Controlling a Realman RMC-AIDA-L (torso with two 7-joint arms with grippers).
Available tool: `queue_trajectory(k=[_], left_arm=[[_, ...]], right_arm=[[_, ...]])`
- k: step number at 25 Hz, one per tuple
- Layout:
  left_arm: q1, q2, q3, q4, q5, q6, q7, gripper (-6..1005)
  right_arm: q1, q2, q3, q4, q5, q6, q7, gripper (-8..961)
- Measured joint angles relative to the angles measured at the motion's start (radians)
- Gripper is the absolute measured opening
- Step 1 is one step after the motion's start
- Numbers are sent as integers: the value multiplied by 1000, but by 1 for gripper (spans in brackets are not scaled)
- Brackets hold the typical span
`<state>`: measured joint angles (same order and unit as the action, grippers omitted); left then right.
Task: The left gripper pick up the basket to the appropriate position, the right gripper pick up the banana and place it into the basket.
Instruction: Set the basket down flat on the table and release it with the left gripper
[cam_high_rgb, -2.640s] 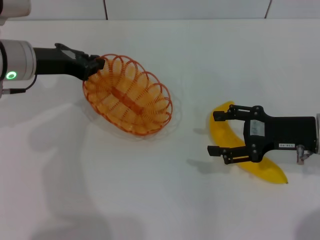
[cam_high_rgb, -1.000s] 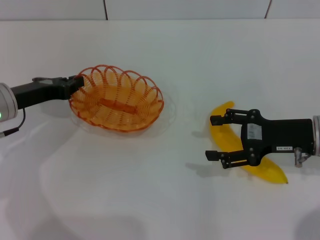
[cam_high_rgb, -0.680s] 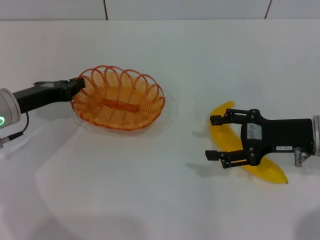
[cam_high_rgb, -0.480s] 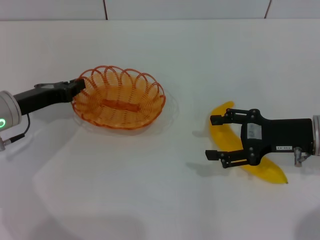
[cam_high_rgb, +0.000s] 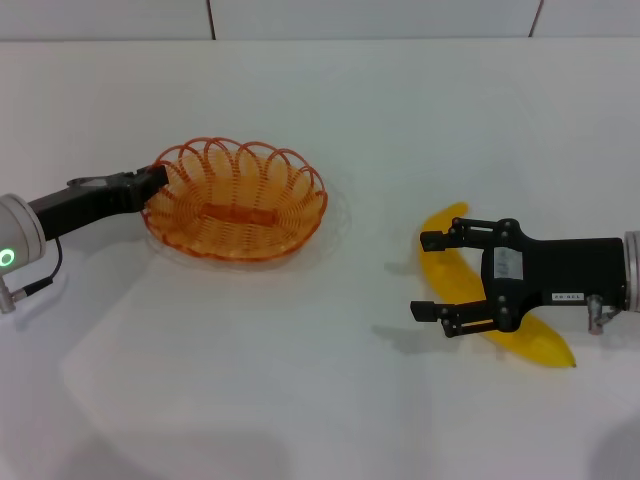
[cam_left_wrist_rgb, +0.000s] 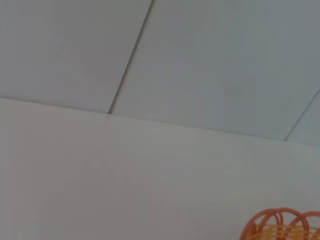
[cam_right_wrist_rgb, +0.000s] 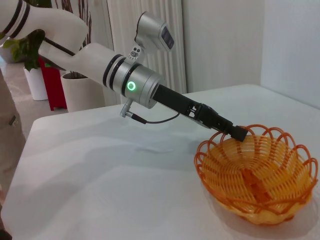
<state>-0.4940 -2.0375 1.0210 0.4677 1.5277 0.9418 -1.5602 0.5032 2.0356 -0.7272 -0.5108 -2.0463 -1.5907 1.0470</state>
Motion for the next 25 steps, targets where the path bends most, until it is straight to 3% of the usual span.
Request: queue_trajectory(k=[12,17,25], left_arm=[[-7,6,6,-1,15,0,1,202],[-13,7,7,0,35,0,9,445],[-10,5,2,8,29,0,55,680]], right_arm=[[0,0,-11,0,0,0,2,889],[1,0,-11,0,0,0,2,889],[-2,0,-11,0,1,0,3,889]])
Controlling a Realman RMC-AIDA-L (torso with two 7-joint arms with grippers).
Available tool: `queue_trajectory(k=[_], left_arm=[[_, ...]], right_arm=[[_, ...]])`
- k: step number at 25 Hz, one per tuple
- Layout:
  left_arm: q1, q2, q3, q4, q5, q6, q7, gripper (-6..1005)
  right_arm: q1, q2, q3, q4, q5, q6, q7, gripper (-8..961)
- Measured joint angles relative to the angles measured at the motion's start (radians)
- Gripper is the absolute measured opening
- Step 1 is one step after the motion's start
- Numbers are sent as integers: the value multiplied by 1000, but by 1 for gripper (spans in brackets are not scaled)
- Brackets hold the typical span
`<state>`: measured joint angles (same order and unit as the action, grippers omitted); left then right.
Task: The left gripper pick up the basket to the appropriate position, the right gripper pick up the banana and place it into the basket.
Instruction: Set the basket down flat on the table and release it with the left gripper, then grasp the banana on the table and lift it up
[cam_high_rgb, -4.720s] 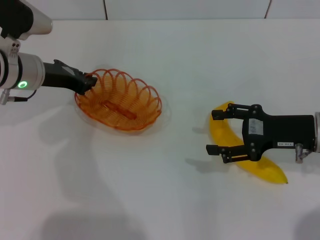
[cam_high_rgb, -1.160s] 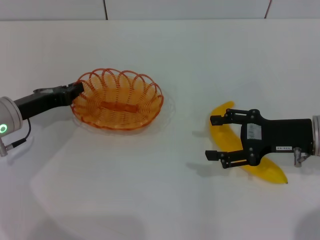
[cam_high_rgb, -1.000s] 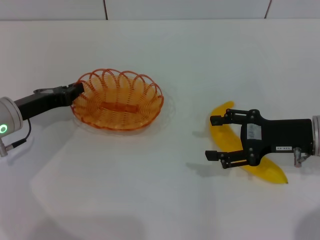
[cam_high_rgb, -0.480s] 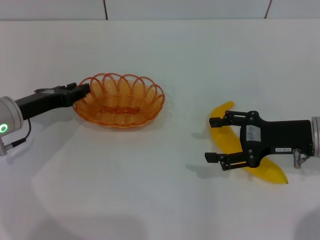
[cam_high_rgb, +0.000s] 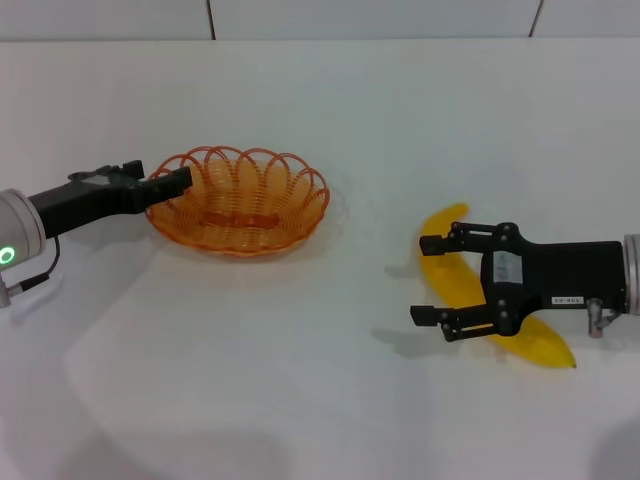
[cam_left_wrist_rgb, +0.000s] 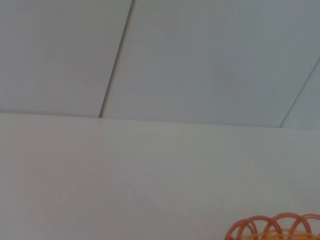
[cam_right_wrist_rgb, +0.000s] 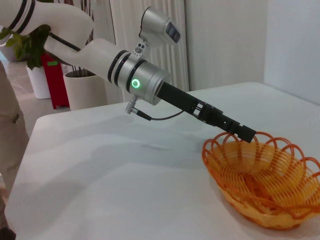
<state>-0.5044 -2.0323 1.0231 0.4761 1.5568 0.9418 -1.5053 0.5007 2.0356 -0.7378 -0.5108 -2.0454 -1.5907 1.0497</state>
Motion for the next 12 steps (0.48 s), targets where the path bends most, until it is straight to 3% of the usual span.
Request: queue_trajectory(k=[5,12], left_arm=[[15,0,3,34,2,1,28,882],[66,-2,42,116,43,7,53,868]], right_arm=[[-2,0,0,0,2,-1,0,889],[-4,0,0,0,3,-3,1,888]])
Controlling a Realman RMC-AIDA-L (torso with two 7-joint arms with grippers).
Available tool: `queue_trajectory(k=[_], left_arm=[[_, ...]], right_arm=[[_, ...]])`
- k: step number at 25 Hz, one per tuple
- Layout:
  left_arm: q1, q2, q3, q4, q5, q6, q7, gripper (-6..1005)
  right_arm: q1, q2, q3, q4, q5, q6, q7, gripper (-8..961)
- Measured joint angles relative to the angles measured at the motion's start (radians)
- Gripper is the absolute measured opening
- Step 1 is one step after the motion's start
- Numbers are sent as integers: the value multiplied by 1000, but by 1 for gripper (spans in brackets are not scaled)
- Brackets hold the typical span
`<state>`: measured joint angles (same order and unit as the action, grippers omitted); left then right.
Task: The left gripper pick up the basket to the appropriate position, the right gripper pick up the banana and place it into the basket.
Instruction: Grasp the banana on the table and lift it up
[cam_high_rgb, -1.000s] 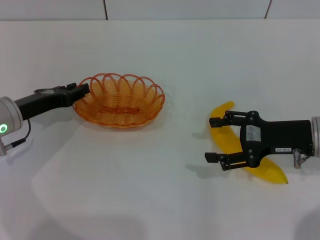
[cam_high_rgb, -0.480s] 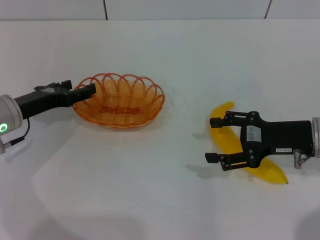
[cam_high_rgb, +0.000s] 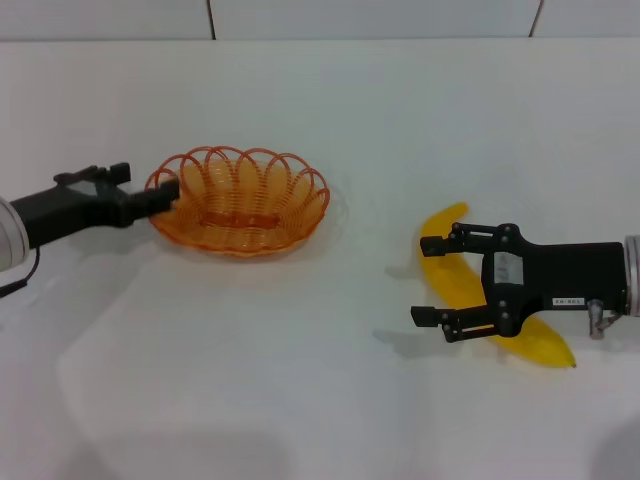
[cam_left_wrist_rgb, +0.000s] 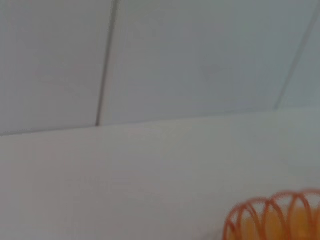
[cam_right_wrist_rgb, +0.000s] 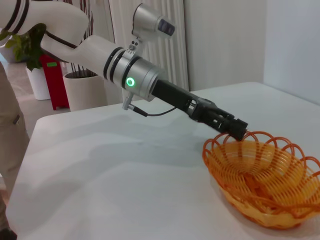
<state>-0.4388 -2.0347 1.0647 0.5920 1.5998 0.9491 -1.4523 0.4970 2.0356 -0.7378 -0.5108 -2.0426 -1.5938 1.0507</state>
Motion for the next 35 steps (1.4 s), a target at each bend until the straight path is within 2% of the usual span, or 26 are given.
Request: queue_trajectory(k=[2,9,16,21,27,35], left_arm=[[24,0,25,23,0,0,52,867],[84,-6,29,24,-83,12,248,861],[154,1,26,23,-243,153,437,860],[185,10,20,25,-236,243,506,860],[197,47,20,-4,-155,362,529,860],[223,47,18,-10,-143,379,547,860]], right_arm=[[0,0,0,0,2,0,1,888],[-2,0,8,0,4,2,2,888],[-2,1,8,0,5,-2,2,888],[-2,4,12,0,10,5,9,888],[3,5,21,-16,31,72,82,888],[-16,13,9,-132,29,78,196,888]])
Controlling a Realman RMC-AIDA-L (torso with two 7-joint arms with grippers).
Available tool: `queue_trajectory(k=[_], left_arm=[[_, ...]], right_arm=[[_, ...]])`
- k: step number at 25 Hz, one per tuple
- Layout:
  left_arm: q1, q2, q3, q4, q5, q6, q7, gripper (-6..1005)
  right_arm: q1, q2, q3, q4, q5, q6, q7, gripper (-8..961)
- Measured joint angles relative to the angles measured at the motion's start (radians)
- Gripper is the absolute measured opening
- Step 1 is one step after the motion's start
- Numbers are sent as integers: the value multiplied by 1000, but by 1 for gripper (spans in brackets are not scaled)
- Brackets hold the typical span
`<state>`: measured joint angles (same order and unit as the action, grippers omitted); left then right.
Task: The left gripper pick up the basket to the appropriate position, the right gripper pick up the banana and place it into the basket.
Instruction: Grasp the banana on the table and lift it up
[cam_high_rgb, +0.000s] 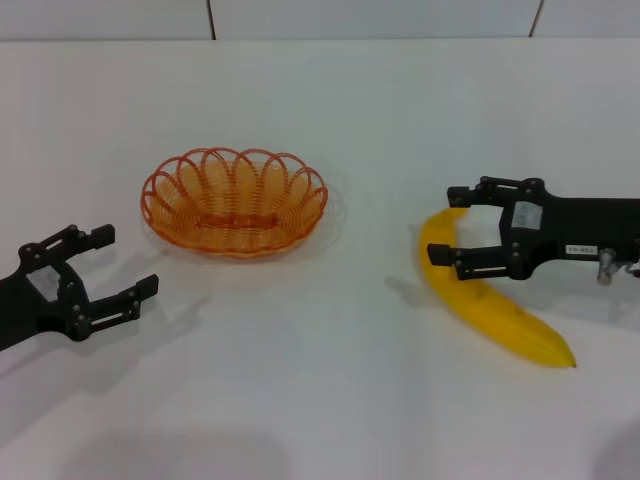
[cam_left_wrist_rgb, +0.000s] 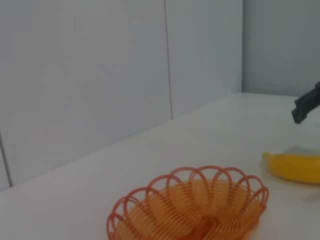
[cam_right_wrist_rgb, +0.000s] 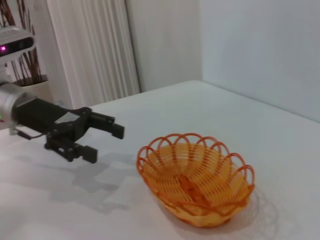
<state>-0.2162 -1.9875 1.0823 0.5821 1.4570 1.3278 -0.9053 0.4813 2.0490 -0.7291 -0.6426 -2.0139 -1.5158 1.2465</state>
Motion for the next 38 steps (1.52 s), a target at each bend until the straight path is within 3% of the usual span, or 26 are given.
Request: queue_trajectory(k=[5,11,18,23,38], left_arm=[[1,0,0,3,-7,1,1,860],[-1,-2,1,4,-9,0,7,860],[-2,-2,1,5,-9,-1,11,860],[-3,-1,1,5,-9,-1,11,860],[-4,-4,-16,7,-8,0,14,861]], right_arm=[[-41,12,-60,-112,16,63,72,886],[-51,8,-189,-188,51,197,187,883],[-184,5,-456,-567,36,252,459,875],[-254,5,-579,-780,-94,245,690,867],[-201,2,-770,-869,-365,128,999,845]])
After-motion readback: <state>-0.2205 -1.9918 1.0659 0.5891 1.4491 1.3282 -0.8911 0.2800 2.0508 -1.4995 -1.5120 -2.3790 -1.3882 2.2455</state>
